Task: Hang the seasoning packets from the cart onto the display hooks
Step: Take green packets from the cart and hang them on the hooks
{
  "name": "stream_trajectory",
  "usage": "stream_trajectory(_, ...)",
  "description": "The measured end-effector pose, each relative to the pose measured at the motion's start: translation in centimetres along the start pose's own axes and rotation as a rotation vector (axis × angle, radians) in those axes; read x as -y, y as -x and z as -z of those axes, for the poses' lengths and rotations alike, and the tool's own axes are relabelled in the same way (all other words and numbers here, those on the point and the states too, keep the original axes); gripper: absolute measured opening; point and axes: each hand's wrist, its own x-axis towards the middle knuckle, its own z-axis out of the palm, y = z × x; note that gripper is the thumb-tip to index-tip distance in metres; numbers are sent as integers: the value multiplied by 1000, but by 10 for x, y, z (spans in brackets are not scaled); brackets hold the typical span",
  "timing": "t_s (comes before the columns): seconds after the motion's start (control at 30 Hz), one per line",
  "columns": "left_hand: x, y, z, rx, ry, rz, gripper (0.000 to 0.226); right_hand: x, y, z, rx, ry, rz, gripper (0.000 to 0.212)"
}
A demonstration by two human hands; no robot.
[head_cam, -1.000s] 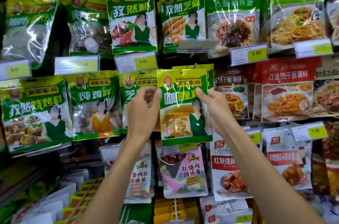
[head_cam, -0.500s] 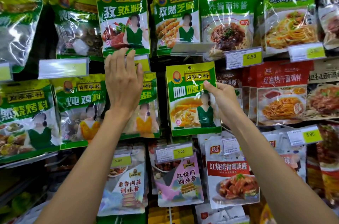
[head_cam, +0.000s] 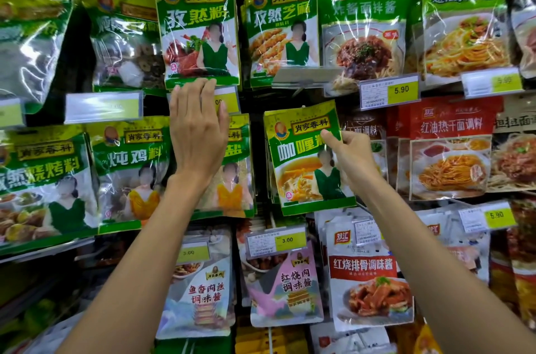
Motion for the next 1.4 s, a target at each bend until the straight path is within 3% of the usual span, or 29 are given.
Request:
stream_trajectory(0.2,1,0,0,2,-3,-5,37,-5,5,1,28,-95,22,25)
stream_trajectory(0.3,1,1,1,4,-3,-9,37,-5,6,7,48,-174,30,37)
stream_trajectory(0.4,0,0,1,9,1,-3,37,0,3,9,45,-246,-15,33)
stream_trajectory(0.57,-2,1,2,10,5,5,37,1,1,6,77,-254,-59,27)
stream_trajectory(0.67,-2,1,2,8,6,6,37,2,4,5,40,-240,-94,39)
stream_trajectory(0.77,-1,0,2,7,4,2,37,6,5,4,4,-269,-138,33)
stream_trajectory(0.9,-1,1,1,-8,5,-3,35,6,1,0,20,-265,-151,40)
stream_trajectory(0.97,-1,1,0,-9,4,-2,35,5,-2,-1,5,-254,-156,44)
stream_trajectory(1.1,-1,1,0,-7,2,-3,35,2,-5,-3,-9,-234,-183,25)
stream_trajectory(1.2,-1,1,0,-8,5,-2,36,-6,-13,-7,-36,-210,-177,39)
stream_trajectory(1.3,-1,0,1,-12,2,-2,36,-9,-16,-13,-101,-49,-79,26)
stream_trajectory(1.4,-1,1,1,-10,4,-2,36,-12,-16,-12,-147,119,30,38)
